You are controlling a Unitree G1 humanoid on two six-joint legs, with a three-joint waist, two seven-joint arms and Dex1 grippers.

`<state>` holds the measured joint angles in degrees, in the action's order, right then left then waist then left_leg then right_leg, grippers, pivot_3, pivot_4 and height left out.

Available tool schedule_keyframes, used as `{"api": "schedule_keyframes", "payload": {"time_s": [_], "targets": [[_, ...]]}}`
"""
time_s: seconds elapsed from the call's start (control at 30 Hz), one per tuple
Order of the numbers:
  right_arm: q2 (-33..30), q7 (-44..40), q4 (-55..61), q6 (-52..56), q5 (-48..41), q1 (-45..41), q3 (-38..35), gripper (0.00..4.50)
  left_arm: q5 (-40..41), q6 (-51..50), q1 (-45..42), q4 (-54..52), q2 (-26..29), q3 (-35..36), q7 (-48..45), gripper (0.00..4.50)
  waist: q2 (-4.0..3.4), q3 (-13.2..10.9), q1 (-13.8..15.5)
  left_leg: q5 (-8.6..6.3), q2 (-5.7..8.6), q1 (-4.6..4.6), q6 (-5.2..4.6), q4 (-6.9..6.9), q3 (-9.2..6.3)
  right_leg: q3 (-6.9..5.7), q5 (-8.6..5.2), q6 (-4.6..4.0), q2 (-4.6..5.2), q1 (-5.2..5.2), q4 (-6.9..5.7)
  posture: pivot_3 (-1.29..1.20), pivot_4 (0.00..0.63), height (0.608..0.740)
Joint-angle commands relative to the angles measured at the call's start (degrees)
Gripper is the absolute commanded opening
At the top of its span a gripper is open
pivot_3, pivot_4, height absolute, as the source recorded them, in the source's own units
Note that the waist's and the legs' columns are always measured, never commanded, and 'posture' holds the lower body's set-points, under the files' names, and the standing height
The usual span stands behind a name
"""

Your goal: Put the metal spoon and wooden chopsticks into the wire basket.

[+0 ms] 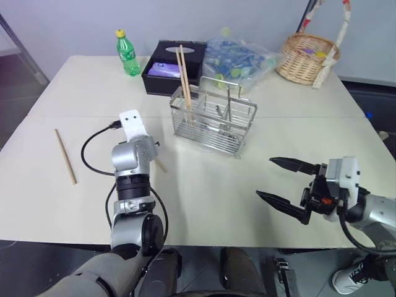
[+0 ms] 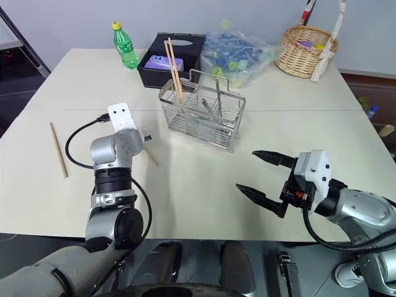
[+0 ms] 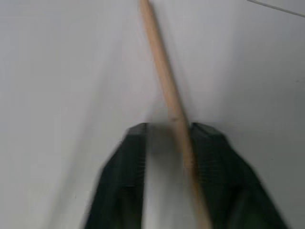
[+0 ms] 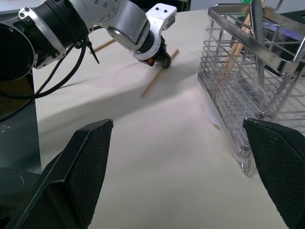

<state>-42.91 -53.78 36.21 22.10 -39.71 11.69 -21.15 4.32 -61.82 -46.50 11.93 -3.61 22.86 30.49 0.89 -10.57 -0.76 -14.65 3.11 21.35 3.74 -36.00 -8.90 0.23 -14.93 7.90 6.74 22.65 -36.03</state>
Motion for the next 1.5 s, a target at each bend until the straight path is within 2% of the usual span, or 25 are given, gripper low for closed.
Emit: {"api": "schedule_keyframes", "payload": {"time_s": [0.03,0.3,0.4,0.47,0.63,0.8,0.97,1.13,1.27,1.5], "targets": [[-0.08,0.07,1.19,-1.25,-0.69,0.21,-1.73,4.50,-0.56,-2.75,2.84,2.70,0.01,2.53,1.39,0.04,-0.05,0.03,-0.10,0.00,-0.01,-0.01,0.00,0.00,0.03,0.01,-0.03,0.05,0.00,0.00,0.00,0.00,0.150,0.740],[-0.15,0.29,1.34,-1.18,-0.88,0.63,-2.37,4.50,0.73,0.76,4.43,1.74,1.50,2.05,-2.23,0.04,-0.23,0.18,-0.06,0.00,-0.01,-0.06,-0.01,0.00,0.13,0.11,-0.05,0.09,0.00,-0.01,-0.03,0.00,0.150,0.740],[0.12,0.93,1.65,-1.17,-0.80,0.41,-2.10,4.50,1.01,6.85,4.14,0.08,7.86,3.23,-5.44,0.04,-0.29,0.22,-0.45,-0.01,-0.04,-0.12,-0.01,0.00,0.26,0.19,-0.04,0.12,-0.01,0.00,-0.07,0.00,0.150,0.740],[0.29,1.12,1.57,-1.34,-0.68,0.66,-2.19,4.50,1.71,11.04,3.10,-0.12,12.49,3.36,-8.83,0.04,-0.07,0.09,-0.84,-0.01,-0.18,-0.13,-0.01,0.05,0.45,0.31,-0.03,0.11,-0.13,0.14,-0.14,0.00,0.150,0.740],[0.81,1.54,1.44,-2.02,-0.23,2.09,-2.45,4.50,1.36,25.58,0.03,4.55,25.73,-4.24,-26.32,0.04,0.40,-0.18,0.60,0.02,-0.25,0.16,0.03,0.00,0.45,0.44,0.23,-0.26,-0.27,0.45,-0.12,0.00,0.150,0.740],[1.31,2.79,0.62,-2.70,0.69,1.20,-1.27,4.50,6.55,45.44,-4.00,10.55,31.30,-6.05,-48.57,0.04,0.43,-0.18,2.61,0.02,0.05,0.40,0.03,-0.09,0.47,0.50,0.35,-0.05,0.04,0.43,0.17,0.00,0.150,0.740],[2.13,3.80,0.53,-3.17,1.67,0.54,0.19,4.50,16.94,56.92,-8.59,14.90,30.18,-3.94,-68.56,0.04,0.43,-0.19,2.55,0.01,0.04,0.49,0.01,-0.05,0.56,0.56,0.39,0.01,0.05,0.49,0.36,0.00,0.150,0.740],[2.81,4.48,1.00,-3.68,2.14,0.99,0.44,4.50,25.21,56.43,-14.13,20.41,28.50,-1.98,-78.60,0.04,0.44,-0.19,1.44,-0.04,0.04,0.53,-0.11,-0.13,0.56,0.56,0.42,0.06,0.04,0.52,0.31,0.00,0.150,0.740],[3.47,5.25,1.58,-4.12,2.54,1.30,0.92,4.50,27.31,56.72,-17.69,25.87,26.41,-1.71,-81.89,0.04,0.44,-0.19,0.99,-0.05,0.04,0.46,-0.14,-0.20,0.58,0.57,0.42,0.07,0.04,0.50,0.14,0.00,0.150,0.740],[4.67,6.85,2.75,-4.98,3.38,2.22,2.18,4.50,28.01,57.56,-19.41,29.60,19.44,-3.08,-83.32,0.04,0.47,-0.21,0.80,-0.05,0.04,0.37,-0.15,-0.22,0.62,0.62,0.42,0.07,0.03,0.47,0.03,0.00,0.150,0.740]]}}
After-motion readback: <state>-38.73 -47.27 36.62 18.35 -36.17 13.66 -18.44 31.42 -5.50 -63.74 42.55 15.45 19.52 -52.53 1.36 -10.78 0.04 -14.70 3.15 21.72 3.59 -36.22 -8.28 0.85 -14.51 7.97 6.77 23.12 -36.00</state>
